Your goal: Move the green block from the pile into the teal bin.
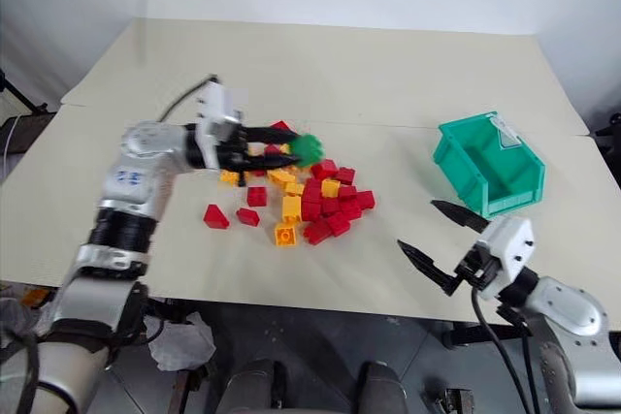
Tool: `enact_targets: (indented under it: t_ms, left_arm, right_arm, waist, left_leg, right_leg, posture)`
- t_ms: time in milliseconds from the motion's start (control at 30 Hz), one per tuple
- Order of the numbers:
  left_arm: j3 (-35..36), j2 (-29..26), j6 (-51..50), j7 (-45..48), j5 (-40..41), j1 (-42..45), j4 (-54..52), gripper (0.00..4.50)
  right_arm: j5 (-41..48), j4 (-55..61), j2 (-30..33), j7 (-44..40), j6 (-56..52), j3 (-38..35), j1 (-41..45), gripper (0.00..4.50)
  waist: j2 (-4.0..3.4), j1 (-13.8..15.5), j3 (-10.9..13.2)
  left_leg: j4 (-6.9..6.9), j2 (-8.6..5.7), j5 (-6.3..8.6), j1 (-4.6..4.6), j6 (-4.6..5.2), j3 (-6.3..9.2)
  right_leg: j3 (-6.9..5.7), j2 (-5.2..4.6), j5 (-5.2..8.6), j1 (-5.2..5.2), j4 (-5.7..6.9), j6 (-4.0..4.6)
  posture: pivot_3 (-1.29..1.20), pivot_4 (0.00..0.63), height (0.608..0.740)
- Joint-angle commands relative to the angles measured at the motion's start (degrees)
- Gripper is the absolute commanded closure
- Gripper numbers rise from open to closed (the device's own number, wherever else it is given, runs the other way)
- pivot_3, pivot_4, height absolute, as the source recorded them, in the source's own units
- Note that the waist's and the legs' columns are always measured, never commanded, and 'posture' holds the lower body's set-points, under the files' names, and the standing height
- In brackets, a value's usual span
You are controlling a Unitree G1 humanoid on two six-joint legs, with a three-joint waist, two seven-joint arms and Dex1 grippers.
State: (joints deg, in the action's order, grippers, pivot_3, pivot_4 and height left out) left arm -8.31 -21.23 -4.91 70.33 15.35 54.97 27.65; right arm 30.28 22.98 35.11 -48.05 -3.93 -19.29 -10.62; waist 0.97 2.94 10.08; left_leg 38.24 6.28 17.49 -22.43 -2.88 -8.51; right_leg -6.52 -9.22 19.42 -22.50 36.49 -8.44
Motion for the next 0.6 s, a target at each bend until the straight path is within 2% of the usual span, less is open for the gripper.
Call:
enact_targets:
  t_ms: [33, 133, 333, 400, 467, 600]
  left_arm:
    - [-5.03, 7.84, 6.18, -2.52, -5.78, 4.67, 8.38, 3.04]
    - [-8.0, 17.33, 11.24, -8.23, -10.83, 8.56, 19.78, 3.04]
    - [-9.77, 23.7, 17.22, -11.07, -16.4, 12.04, 32.08, 3.04]
    - [-8.59, 24.58, 16.93, -11.02, -16.21, 12.9, 34.27, 2.28]
    - [-7.72, 24.79, 17.74, -10.67, -16.09, 13.42, 35.46, 1.73]
    - [-4.41, 23.26, 17.68, -4.71, -13.37, 13.86, 35.92, 0.43]
  right_arm:
    - [0.6, 2.58, 0.32, 0.91, 0.61, -4.47, -3.01, 0.0]
    - [0.53, 4.08, -0.37, 2.28, 0.38, -6.89, -6.43, 0.0]
    - [0.67, 7.12, -2.08, 3.83, 0.78, -8.99, -12.01, 0.0]
    - [0.69, 8.06, -3.24, 4.44, 1.33, -9.51, -13.75, 0.0]
    - [0.62, 8.66, -4.18, 4.73, 1.86, -9.94, -15.24, 0.0]
    - [0.37, 9.37, -5.13, 4.9, 2.57, -10.45, -17.19, 0.0]
  waist:
    - [0.02, 0.17, 0.01]
    - [0.09, 0.16, 0.05]
    - [0.08, -1.17, 0.05]
    - [0.07, -1.4, 0.05]
    - [0.07, -1.41, 0.05]
    - [0.07, -1.39, 0.05]
  left_leg:
    - [0.01, -0.02, 0.0, -0.03, 0.01, 0.01]
    - [0.01, -0.02, 0.02, -0.09, 0.04, 0.0]
    - [-0.18, -0.03, 0.02, -0.01, 0.05, 0.01]
    - [-0.14, -0.03, 0.02, -0.01, 0.05, 0.01]
    - [-0.07, -0.03, 0.03, -0.06, 0.06, 0.01]
    - [-0.06, -0.03, 0.04, -0.07, 0.07, 0.03]
  right_leg:
    - [0.0, 0.0, 0.0, 0.01, -0.05, 0.0]
    - [0.0, 0.0, -0.01, 0.0, -0.18, -0.02]
    - [-0.01, 0.0, -0.01, -0.05, -0.49, -0.02]
    - [0.0, 0.0, -0.01, -0.04, -0.49, -0.02]
    - [0.0, -0.01, -0.01, -0.04, -0.5, -0.02]
    - [0.01, -0.01, -0.01, -0.04, -0.5, -0.02]
  posture:
    - [0.0, 0.15, 0.74]
    - [0.0, 0.15, 0.74]
    - [0.0, 0.15, 0.74]
    - [0.0, 0.15, 0.74]
    - [0.0, 0.15, 0.74]
    - [0.0, 0.15, 0.74]
